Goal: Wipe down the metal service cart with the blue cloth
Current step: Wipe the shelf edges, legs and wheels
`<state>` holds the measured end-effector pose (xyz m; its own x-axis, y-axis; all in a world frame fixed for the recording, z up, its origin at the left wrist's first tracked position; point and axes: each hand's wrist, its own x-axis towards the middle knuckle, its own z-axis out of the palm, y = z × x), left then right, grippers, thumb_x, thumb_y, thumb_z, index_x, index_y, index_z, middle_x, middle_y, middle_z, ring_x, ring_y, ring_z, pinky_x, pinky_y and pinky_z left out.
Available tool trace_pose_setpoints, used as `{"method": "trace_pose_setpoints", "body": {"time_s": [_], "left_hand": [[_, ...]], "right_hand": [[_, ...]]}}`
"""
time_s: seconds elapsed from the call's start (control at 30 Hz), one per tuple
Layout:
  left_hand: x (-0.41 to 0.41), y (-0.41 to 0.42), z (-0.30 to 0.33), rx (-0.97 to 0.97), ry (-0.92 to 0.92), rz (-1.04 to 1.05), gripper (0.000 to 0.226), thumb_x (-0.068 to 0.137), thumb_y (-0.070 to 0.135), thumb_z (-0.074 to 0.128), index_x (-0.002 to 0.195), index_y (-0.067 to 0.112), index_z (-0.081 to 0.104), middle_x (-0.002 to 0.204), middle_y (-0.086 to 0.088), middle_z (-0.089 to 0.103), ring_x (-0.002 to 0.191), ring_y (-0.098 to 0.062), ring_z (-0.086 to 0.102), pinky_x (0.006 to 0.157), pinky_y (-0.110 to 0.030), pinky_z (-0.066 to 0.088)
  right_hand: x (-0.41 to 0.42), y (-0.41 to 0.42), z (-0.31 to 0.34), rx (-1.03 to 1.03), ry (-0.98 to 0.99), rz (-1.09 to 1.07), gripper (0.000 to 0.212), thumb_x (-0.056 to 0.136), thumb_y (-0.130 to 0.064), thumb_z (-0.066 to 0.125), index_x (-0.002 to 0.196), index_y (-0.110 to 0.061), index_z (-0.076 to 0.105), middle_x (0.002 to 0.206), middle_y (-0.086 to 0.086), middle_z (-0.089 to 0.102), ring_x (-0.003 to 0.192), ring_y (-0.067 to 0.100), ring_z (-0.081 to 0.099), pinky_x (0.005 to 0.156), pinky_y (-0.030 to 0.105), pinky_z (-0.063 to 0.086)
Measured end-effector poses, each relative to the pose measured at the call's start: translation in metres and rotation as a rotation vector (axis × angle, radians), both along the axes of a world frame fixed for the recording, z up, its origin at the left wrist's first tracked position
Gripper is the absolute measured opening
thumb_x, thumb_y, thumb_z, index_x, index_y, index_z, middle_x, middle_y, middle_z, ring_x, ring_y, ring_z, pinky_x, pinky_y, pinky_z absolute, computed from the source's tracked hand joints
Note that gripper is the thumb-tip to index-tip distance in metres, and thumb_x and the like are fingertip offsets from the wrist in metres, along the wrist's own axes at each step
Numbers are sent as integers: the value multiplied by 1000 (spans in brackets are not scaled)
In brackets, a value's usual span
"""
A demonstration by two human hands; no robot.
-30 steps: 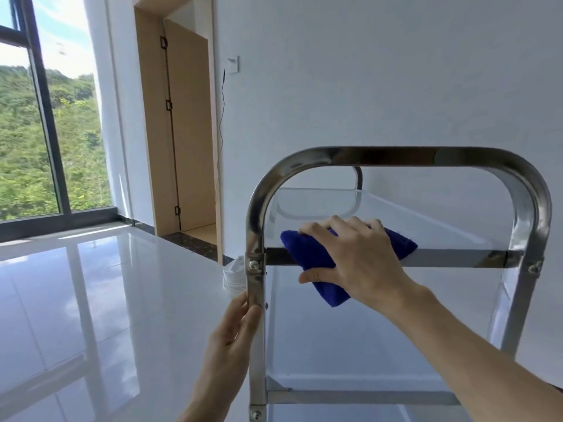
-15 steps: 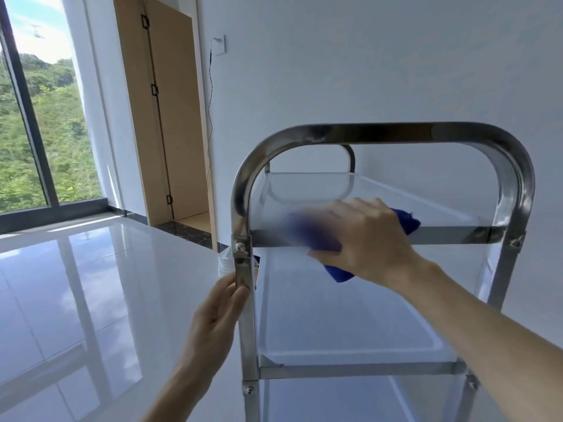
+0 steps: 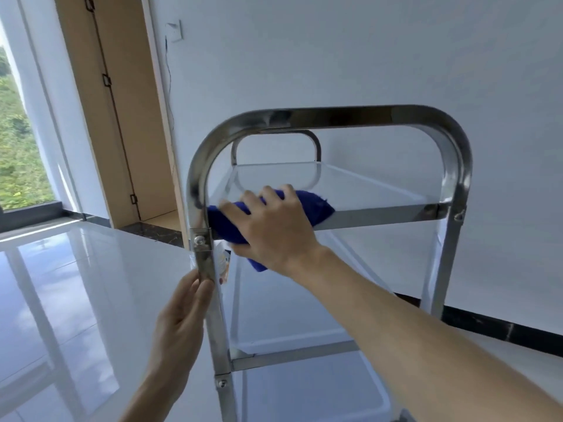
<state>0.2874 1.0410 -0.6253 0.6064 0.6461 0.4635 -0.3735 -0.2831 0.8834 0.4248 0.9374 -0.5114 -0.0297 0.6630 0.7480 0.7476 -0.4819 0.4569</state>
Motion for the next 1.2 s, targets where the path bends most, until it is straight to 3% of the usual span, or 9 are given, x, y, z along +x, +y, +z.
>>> {"method": "trace_pose_setpoints", "body": {"time_s": [0.17,0.37,0.53,0.67,0.77,0.9,1.03,1.2], "left_hand": [[-1,3,1,9,-12,-16,29,90,34,56,115,35,70,113,6,73,105,-9,67,97,-41,46],[1,5,-2,33,8,-12,33,90,36,55,120,32,67,115,7,73,106,-10,65,96,-35,49],[6,-2,-4,-11,-19,-37,31,92,34,53,120,29,67,111,8,72,101,-6,64,96,-35,44],[7,-5,-3,-18,-20,-31,29,92,34,53,116,33,69,114,5,72,102,-4,64,90,-18,52],[4,-3,1,-26,-15,-14,26,90,34,54,111,39,70,114,7,73,110,-11,65,101,-33,48],[0,-2,3,-18,-3,11,27,89,35,56,111,32,71,108,9,74,102,-8,65,105,-44,44],[0,-4,5,-1,9,-2,39,91,33,53,127,21,64,112,8,71,103,-6,63,104,-40,44],[-2,-12,6,36,55,-16,38,97,34,47,130,22,59,115,5,69,110,-10,61,98,-32,45]], "right_hand": [[48,-63,0,43,8,49,50,82,-40,65,130,-27,59,107,1,69,91,30,64,80,45,48],[119,-173,-1,64,-18,-153,53,81,-42,74,126,-17,64,110,6,68,94,32,65,85,48,49],[89,-139,-1,97,73,-233,51,82,-52,65,122,-19,63,104,5,68,90,33,63,84,49,45],[46,-75,-3,42,73,-180,56,80,-55,67,125,-23,58,109,4,66,92,33,61,85,47,43],[31,-48,-2,-7,59,-123,54,88,-52,61,133,-24,50,114,5,65,94,32,61,85,48,43],[47,-72,-1,-29,48,-76,54,88,-48,61,138,-28,51,118,1,65,100,31,62,86,46,46],[77,-121,-5,56,72,-161,48,88,-40,63,132,-22,59,113,5,66,100,35,62,89,51,44],[82,-152,-25,172,166,-132,49,88,-27,74,133,-15,57,125,8,61,115,36,54,102,54,33]]}}
